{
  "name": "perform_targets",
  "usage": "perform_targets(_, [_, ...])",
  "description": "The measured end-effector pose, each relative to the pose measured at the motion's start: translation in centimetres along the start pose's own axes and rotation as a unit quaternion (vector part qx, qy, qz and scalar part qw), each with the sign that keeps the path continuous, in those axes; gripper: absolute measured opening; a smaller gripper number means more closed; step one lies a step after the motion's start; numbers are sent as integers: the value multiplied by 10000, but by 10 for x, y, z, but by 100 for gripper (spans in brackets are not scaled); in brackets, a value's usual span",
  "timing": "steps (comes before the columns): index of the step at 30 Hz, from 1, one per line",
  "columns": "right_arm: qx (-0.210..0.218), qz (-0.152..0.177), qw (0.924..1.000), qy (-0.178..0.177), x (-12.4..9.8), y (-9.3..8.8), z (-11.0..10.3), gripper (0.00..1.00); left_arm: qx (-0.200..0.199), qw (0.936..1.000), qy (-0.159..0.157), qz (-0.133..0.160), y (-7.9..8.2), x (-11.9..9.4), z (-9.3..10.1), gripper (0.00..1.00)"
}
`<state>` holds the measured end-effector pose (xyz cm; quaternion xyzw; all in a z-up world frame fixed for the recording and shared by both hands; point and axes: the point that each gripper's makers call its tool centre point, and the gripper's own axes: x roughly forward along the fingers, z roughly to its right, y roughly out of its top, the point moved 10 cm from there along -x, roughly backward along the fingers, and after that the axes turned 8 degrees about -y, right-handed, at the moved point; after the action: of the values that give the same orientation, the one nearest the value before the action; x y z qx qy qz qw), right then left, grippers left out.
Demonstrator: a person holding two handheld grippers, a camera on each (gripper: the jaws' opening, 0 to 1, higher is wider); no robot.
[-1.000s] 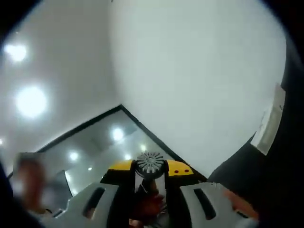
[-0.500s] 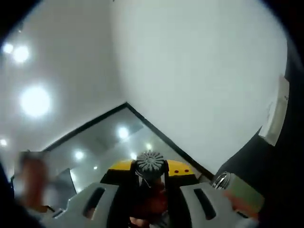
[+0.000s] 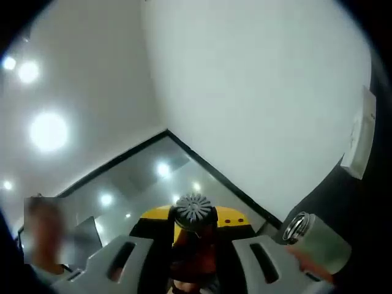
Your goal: Assemble the cup parts correctly, then place the assembled cup into the box.
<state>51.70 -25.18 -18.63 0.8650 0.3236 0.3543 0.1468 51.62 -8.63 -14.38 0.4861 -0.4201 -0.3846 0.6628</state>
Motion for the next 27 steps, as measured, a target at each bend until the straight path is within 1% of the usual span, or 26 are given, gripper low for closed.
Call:
perform_targets(2, [-43,15,10000,-52,0,-1,0,22,20,10000,8,1,0,0,1,12])
perform_targets(7, [-5,38,10000,-42,0,-1,0,22,58,10000,-14,9,0,0,0,11])
perform_targets(9, [30,3,10000,-11,0,-2,-1,22,64,10000,-10,1,0,1,0,11])
perform_targets(12, [29,-41,10000,9,0,-5,-1,22,97,10000,-22,-10,0,2,2,8])
perform_targets(17, [58,-29,10000,50,0,-5,-2,22,92,9999,-59,-27,0,4,2,7])
perform_targets(24, [222,-80,9997,91,-1,-6,-2,22,125,9998,-98,-74,1,5,0,6])
perform_targets(25, [244,-80,9996,90,-1,-6,-1,22,126,9998,-95,-81,1,5,0,3])
perform_targets(27, [297,-73,9995,125,-1,-7,0,22,123,9998,-87,-86,1,5,0,1])
